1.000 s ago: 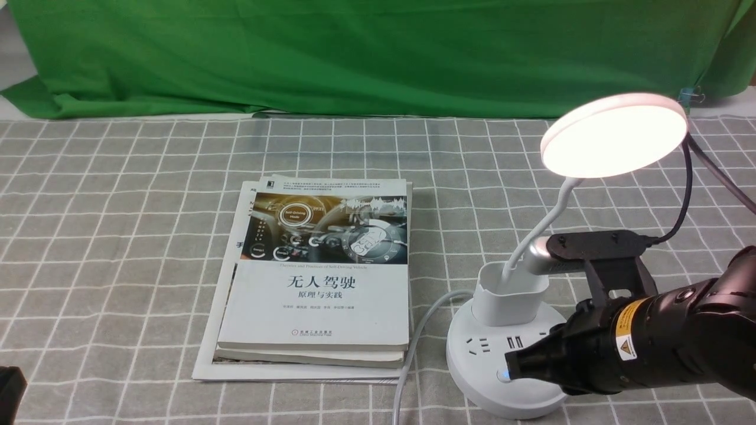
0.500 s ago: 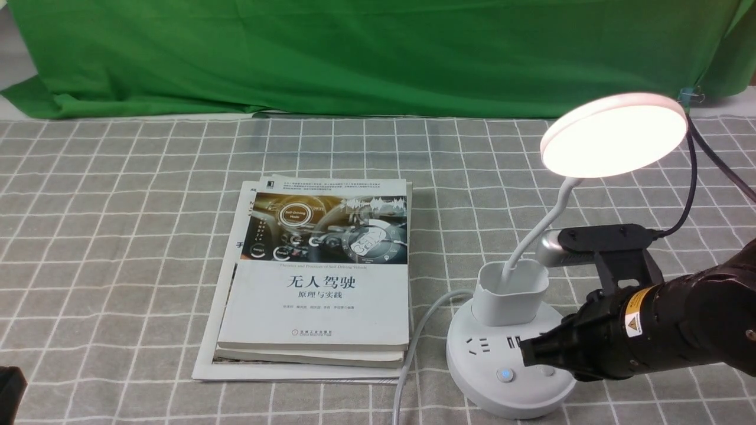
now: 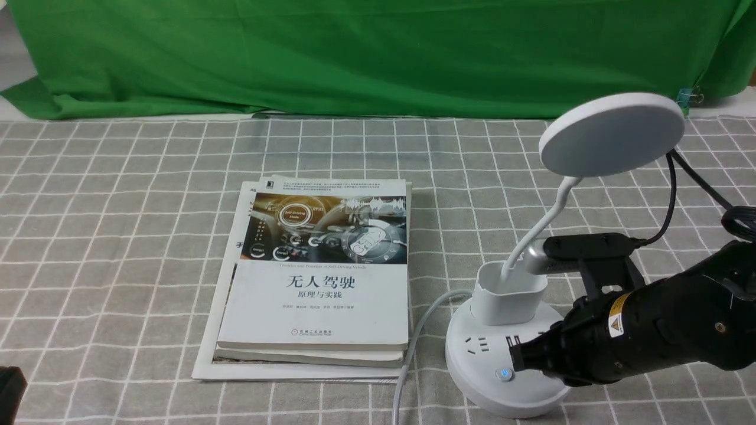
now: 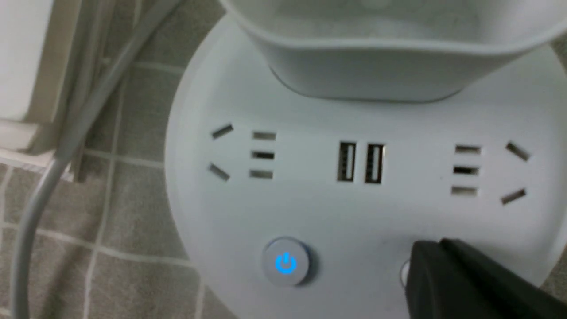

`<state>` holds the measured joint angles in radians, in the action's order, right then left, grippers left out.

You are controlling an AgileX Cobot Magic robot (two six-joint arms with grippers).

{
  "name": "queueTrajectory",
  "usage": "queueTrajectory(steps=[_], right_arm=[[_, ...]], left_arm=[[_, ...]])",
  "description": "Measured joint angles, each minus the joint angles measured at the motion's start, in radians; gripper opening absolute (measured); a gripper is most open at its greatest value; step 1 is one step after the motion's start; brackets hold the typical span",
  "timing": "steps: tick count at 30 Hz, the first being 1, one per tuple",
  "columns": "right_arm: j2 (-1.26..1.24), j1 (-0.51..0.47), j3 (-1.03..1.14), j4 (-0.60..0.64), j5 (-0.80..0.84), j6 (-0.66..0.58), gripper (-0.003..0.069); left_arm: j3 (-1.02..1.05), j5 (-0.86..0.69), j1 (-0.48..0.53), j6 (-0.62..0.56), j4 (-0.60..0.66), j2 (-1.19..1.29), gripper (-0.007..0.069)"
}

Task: Turn off the desk lamp on the grey coffee tablecloth by hand.
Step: 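Press the power button on the lamp base to turn the lamp off with the right gripper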

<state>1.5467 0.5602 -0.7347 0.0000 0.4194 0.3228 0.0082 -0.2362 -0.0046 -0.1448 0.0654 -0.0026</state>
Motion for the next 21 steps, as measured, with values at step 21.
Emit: queueTrajectory(steps=[21], right_arm=[[-0.084, -0.001, 0.005, 0.0, 0.002, 0.0, 0.0024]], left_arm=[[0.0, 0.0, 0.0, 0.0, 0.0, 0.0, 0.0001]])
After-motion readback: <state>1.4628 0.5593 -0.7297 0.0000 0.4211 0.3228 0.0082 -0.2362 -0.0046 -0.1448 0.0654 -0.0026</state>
